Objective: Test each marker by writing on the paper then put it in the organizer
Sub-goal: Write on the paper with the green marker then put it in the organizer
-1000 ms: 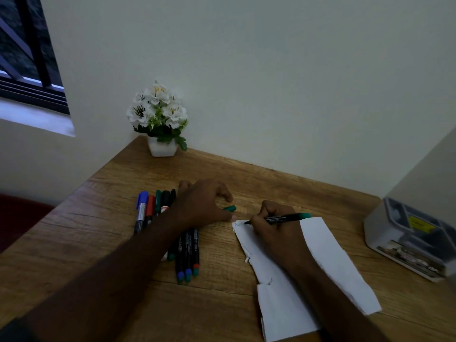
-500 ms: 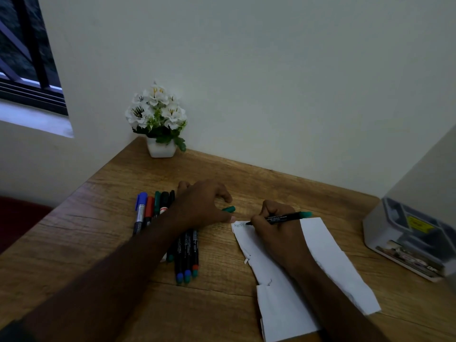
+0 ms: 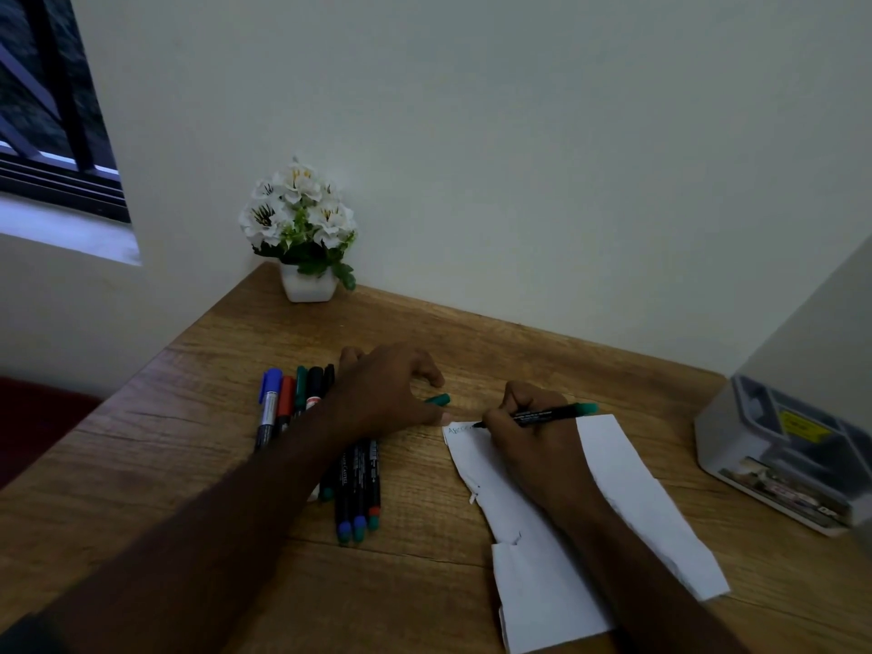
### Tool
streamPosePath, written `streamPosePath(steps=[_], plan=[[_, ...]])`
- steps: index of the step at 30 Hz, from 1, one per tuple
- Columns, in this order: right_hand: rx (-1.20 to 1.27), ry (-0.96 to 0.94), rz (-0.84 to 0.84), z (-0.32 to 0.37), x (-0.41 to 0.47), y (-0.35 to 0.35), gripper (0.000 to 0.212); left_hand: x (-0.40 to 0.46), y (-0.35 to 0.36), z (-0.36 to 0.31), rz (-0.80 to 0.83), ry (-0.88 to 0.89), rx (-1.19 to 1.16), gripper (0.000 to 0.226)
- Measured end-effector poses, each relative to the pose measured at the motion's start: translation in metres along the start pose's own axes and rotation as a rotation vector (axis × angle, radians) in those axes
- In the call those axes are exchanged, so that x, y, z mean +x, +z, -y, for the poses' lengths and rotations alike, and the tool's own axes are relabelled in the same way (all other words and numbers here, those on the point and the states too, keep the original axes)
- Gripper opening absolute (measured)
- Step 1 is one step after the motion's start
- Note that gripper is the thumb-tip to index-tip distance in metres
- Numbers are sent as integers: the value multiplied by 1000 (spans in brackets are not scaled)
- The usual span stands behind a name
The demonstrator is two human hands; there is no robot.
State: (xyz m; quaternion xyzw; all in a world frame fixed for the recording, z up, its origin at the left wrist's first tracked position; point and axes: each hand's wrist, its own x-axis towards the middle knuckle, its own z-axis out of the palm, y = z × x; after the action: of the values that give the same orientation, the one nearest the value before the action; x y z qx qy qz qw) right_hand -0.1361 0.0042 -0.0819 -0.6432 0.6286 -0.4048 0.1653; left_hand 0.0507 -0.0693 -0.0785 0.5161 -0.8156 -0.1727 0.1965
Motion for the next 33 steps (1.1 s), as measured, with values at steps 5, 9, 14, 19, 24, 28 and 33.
streamPosePath(steps=[5,9,14,19,24,28,33], plan=[[15,-2,29,-1,-1,-1,26,1,0,0,11,-7,20,52],[23,16,5,0,0,-1,23,0,0,0,8,-7,18,52],[83,63,-13,3,-1,-6,20,-1,-1,-1,-13,-10,18,51],[139,95,3,6,-1,-8,20,-2,-3,-3,-12,-7,15,47],[208,78,-4,6,-3,-10,16,-2,-5,-4,-29,4,6,24],[200,15,-47,8,-3,-15,12,-4,-4,-10,-76,81,82,15],[363,-57,-69,7,-5,-24,19,-3,-2,-9,-132,221,-226,22]])
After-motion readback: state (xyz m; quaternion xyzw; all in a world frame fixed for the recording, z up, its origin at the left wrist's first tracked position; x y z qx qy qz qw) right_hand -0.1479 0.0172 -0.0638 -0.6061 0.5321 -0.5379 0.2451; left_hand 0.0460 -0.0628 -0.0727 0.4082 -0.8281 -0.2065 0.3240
